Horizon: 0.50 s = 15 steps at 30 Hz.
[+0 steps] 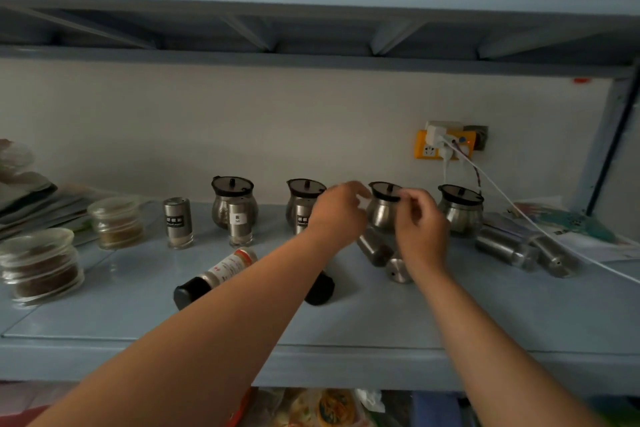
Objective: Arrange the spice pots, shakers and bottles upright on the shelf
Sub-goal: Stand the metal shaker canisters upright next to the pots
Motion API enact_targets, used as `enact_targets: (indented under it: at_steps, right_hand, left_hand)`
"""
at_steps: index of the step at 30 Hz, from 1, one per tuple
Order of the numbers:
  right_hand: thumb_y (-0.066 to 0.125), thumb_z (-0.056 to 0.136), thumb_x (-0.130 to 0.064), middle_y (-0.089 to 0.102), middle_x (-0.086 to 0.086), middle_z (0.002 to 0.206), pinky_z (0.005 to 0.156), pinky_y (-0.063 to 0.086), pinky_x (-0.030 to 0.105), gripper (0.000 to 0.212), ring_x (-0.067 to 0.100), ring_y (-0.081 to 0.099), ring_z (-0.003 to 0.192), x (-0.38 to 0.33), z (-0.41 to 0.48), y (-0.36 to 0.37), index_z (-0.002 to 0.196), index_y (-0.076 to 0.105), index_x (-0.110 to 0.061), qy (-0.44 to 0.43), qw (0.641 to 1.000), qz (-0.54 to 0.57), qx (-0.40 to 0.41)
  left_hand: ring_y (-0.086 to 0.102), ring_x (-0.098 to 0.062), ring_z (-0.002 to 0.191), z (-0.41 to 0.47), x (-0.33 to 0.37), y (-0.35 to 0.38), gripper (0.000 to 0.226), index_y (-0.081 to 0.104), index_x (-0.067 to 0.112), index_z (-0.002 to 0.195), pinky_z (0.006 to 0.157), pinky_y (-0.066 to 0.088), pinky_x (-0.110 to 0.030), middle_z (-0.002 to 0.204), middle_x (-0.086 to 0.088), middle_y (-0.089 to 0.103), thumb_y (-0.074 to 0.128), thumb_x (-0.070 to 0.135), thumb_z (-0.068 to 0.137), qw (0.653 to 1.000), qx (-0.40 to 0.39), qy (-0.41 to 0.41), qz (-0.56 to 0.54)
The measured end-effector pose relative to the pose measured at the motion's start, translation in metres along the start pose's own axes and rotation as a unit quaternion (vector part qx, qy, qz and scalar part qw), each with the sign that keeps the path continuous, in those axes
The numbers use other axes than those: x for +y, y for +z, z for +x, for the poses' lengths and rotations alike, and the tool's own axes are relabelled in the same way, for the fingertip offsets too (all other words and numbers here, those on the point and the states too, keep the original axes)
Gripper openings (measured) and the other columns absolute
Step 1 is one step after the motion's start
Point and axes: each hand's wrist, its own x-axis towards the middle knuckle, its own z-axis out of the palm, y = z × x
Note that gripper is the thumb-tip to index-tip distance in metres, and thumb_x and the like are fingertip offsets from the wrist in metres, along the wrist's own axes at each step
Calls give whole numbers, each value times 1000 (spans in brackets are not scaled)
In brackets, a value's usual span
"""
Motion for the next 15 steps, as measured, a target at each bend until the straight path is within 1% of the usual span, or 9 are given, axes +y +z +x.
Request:
enact_targets:
  at_steps: [2,4,6,9,11,15]
  right_hand:
    - [50,92,-11,67,3,95,71,46,21,17,14,61,85,14,0,-12,99,65,-14,27,999,-6,22]
    - [47,93,-11,67,4,93,65,45,23,19,17,60,80,20,3,-14,98,64,-17,62,997,5,37]
    - [48,91,-9,68,6,90,68,47,28,19,21,62,81,23,5,-12,96,65,-15,56,998,-16,20]
    - [50,88,-9,69,9,87,74,51,35,18,24,63,83,25,5,-8,89,68,-11,54,997,-46,-19]
    - [51,87,-10,70,10,85,76,52,37,18,24,64,82,27,5,-8,86,68,-10,68,996,-47,-28]
    - [50,85,-10,70,10,82,75,52,38,18,25,64,80,29,5,-7,83,69,-11,86,995,-38,-26]
  left_hand:
    - [59,-22,109,7,3,3,46,59,23,120,91,50,-31,123,-5,61,51,-2,83,990,-77,31,114]
    - [55,-25,115,13,5,9,50,57,25,126,98,48,-39,126,-7,58,50,-2,84,966,-118,60,220]
    - [52,-27,118,15,7,19,49,51,25,132,97,47,-39,128,-8,56,51,4,87,940,-147,82,297]
    - [49,-28,121,16,6,32,44,49,18,134,95,44,-39,131,-9,52,50,13,90,904,-182,116,368]
    - [50,-28,120,17,4,36,42,50,18,133,93,45,-39,131,-8,52,49,16,91,881,-184,151,409]
    - [53,-26,116,20,2,39,37,54,21,127,87,44,-37,125,-6,57,53,19,90,854,-174,186,453]
